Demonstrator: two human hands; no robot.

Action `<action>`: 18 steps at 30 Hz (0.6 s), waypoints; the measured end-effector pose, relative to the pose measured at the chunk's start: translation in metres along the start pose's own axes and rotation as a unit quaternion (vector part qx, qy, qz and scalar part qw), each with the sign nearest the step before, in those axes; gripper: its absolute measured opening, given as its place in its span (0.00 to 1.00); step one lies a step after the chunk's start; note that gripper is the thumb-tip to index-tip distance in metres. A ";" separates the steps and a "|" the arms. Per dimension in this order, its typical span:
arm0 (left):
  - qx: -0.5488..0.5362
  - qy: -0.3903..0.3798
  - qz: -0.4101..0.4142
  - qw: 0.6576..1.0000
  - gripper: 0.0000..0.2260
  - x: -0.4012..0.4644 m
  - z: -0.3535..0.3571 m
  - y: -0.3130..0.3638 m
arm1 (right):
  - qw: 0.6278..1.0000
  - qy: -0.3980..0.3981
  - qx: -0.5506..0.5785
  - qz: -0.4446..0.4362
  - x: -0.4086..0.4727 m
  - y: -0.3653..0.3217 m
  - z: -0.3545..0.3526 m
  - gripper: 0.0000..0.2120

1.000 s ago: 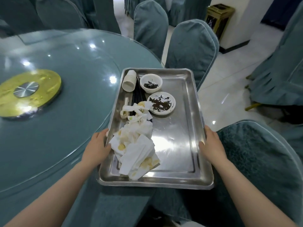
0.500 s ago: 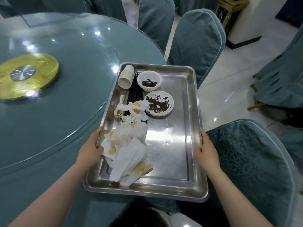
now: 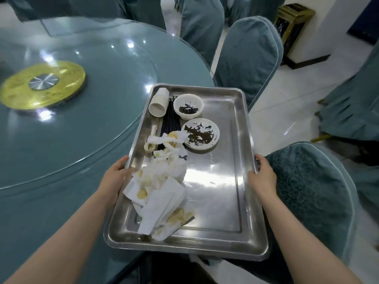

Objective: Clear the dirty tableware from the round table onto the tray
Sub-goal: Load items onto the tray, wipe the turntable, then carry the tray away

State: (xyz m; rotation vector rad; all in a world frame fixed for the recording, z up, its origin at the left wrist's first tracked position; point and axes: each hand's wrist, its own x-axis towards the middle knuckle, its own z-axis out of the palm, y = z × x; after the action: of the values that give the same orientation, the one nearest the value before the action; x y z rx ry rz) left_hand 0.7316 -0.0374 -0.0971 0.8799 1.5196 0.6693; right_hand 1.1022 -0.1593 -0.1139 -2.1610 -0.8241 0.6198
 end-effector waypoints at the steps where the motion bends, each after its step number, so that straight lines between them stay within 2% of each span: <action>1: -0.026 -0.001 -0.002 1.000 0.27 -0.002 -0.002 0.002 | 1.000 0.010 0.006 -0.008 -0.003 -0.001 -0.004 0.22; 8: -0.031 0.024 0.051 0.998 0.25 -0.055 -0.015 0.007 | 0.998 0.033 0.024 -0.056 -0.049 -0.005 -0.056 0.20; 11: 0.029 0.037 0.098 0.994 0.24 -0.094 -0.011 0.005 | 0.996 0.043 0.034 -0.072 -0.076 0.000 -0.084 0.18; 14: 0.159 0.052 0.179 0.969 0.25 -0.135 -0.001 0.011 | 0.995 0.051 0.047 -0.078 -0.099 0.004 -0.117 0.22; 18: 0.236 0.027 0.254 0.938 0.33 -0.178 0.014 0.036 | 0.992 0.080 0.043 -0.089 -0.125 0.002 -0.172 0.21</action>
State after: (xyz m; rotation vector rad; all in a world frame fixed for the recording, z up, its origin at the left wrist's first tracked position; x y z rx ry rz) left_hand 0.7542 -0.1672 0.0292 1.6694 1.5368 0.7069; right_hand 1.1282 -0.3292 0.0121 -2.0029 -0.8748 0.3785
